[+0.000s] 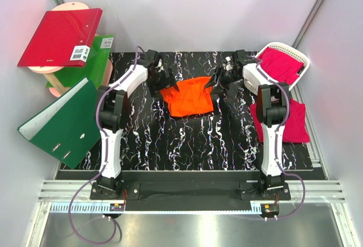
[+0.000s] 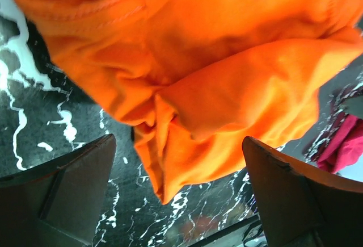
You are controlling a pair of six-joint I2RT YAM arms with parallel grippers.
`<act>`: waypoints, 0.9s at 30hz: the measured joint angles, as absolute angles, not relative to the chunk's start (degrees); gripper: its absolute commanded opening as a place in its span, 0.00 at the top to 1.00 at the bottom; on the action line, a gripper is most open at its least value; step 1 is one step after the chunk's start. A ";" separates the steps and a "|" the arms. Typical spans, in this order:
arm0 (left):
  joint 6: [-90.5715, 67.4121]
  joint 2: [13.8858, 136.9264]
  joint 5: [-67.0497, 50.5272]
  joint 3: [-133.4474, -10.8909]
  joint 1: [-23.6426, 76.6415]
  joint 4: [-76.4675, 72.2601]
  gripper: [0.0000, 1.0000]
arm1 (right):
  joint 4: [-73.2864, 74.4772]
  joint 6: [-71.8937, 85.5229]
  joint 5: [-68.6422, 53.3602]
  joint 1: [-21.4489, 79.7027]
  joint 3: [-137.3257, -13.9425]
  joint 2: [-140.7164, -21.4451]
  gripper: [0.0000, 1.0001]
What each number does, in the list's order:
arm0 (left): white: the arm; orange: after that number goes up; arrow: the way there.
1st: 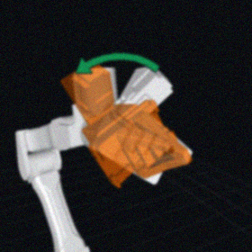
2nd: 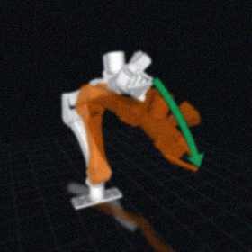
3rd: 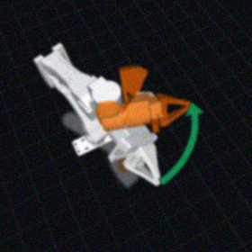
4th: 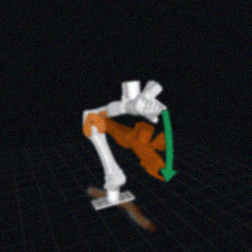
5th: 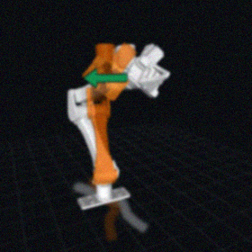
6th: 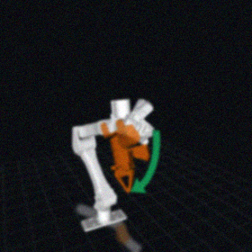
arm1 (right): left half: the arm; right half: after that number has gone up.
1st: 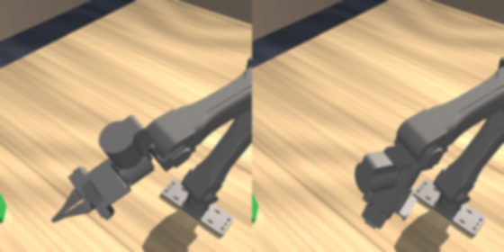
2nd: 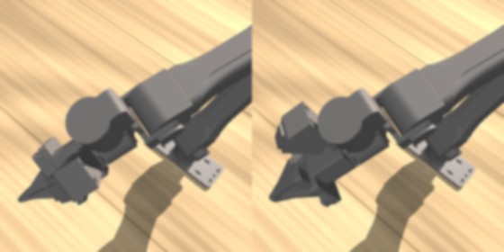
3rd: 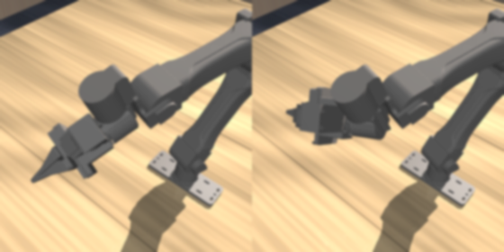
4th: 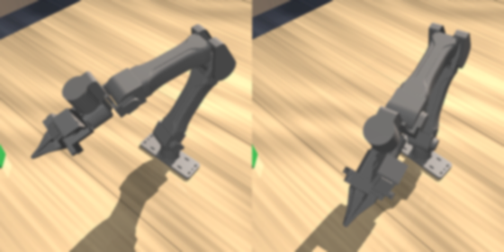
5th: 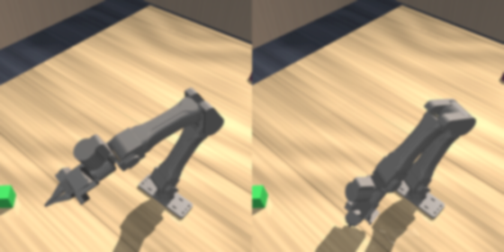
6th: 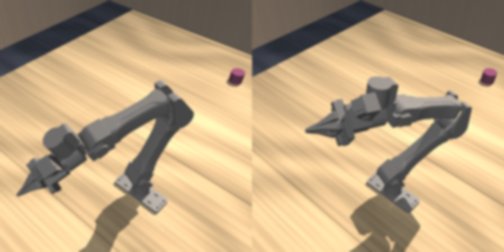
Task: Fold and stack the t-shirts
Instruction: Smooth out wrinkles on the folded tshirt
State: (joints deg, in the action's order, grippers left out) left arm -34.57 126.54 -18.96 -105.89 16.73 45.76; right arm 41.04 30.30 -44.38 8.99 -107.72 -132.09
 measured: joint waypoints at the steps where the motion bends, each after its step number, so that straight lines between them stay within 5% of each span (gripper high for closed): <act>1: -34.65 126.74 -18.94 -106.69 16.73 45.78 0.01 | 41.12 30.20 -44.16 9.02 -108.25 -132.46 0.43; 7: -35.51 129.29 -18.79 -112.03 16.73 45.58 0.01 | 41.43 29.78 -43.03 9.54 -111.04 -135.57 0.43; 13: -36.58 132.70 -18.90 -112.92 16.73 45.43 0.18 | 41.21 30.06 -42.98 10.50 -115.46 -139.92 0.43; 16: -37.10 134.52 -19.09 -112.92 16.73 45.50 0.56 | 41.17 30.48 -43.18 11.03 -118.52 -142.21 0.45; 17: -37.28 134.93 -19.22 -112.97 16.73 45.56 0.69 | 41.19 30.70 -43.18 11.20 -119.66 -142.87 0.62; 18: -37.63 135.20 -19.33 -113.08 16.73 45.67 0.98 | 41.19 30.83 -43.20 11.33 -120.55 -143.41 0.79; 20: -37.30 135.50 -19.57 -113.56 16.73 45.87 1.00 | 40.97 31.68 -43.16 11.77 -122.76 -144.57 1.00; 27: -37.47 135.50 -19.55 -114.15 16.71 45.78 1.00 | 40.34 31.83 -43.18 12.64 -124.49 -145.32 1.00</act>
